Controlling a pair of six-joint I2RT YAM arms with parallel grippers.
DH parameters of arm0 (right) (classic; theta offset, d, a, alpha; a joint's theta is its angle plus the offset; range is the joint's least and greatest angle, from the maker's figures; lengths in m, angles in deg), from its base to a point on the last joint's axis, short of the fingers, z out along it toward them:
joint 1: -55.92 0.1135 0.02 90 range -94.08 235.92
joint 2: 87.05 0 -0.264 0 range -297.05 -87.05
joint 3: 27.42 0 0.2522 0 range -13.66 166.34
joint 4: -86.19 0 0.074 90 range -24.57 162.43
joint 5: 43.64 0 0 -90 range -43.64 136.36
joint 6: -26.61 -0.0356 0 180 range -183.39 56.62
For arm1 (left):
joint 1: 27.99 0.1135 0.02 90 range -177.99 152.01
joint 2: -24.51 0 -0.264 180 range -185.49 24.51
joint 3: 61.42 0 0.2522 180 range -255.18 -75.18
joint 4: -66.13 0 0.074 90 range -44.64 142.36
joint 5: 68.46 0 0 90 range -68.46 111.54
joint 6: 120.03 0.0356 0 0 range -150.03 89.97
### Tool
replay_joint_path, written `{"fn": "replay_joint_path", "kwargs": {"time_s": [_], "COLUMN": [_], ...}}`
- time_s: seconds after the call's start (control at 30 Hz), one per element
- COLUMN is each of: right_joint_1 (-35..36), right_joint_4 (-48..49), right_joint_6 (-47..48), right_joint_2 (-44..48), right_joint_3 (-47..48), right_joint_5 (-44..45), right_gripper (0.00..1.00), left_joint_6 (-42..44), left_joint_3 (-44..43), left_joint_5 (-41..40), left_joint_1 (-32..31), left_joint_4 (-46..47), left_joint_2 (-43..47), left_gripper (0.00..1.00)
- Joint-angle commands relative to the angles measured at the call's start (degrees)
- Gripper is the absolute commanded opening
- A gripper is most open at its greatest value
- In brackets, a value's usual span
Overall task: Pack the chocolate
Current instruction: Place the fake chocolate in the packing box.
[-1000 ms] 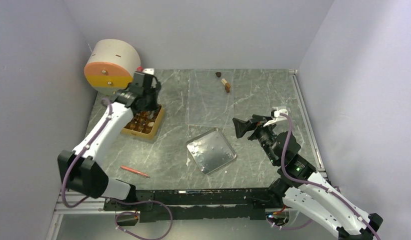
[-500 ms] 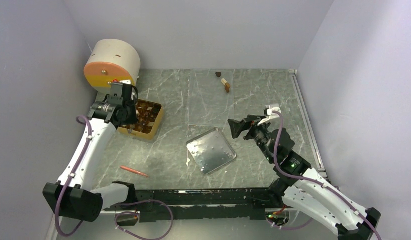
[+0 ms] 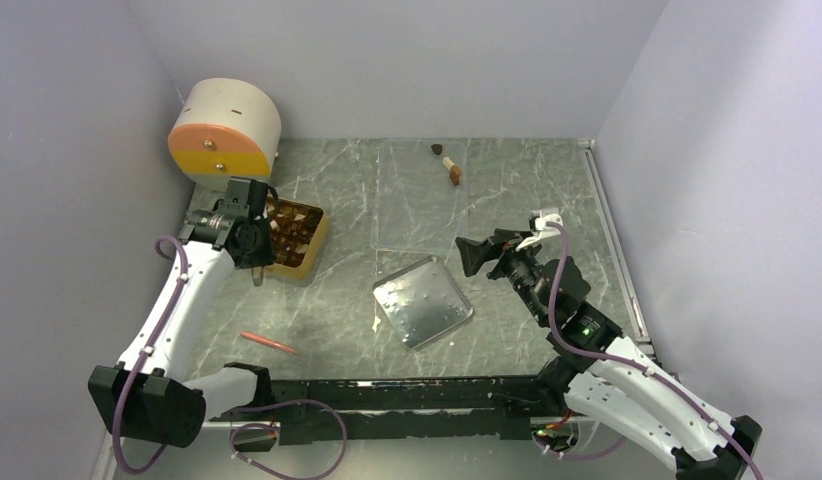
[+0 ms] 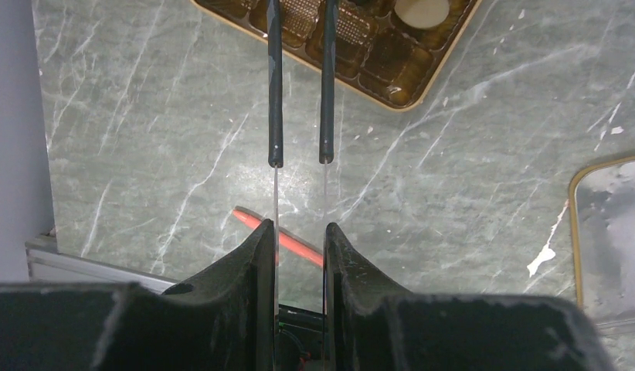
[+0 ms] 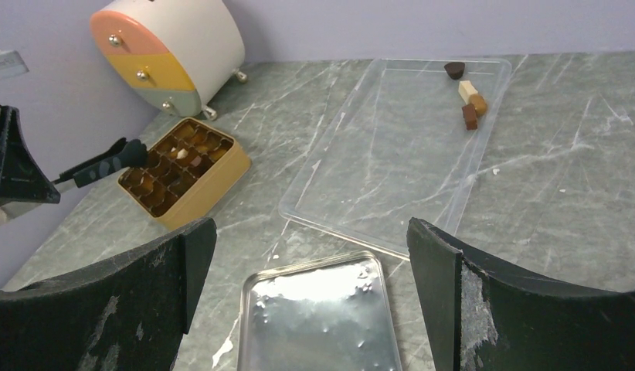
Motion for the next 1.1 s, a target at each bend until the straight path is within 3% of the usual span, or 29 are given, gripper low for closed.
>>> {"fn": "replay_joint_path", "kwargs": {"time_s": [0.0,1.07], "right_joint_1": [-0.07,-0.06], "right_joint_4": [2.08,3.62], "right_joint_6": [-0.07,0.88], "right_joint_2": [0.64,-0.07], "right_joint_3": [0.35,0.88], "right_joint_5": [0.02,-0.37], "right_gripper": [1.0,1.0], "left_joint_6": [-1.33,-1.87], "left_joint_3": [0.15,4.48], "left_joint_5": [-1.5,-0.51], "left_joint_1": [0.25,0.23], "left_joint_4": [-0.8,-0.11], "left_joint_2": [1.41,2.93], "left_gripper": [0.27,0.32]}}
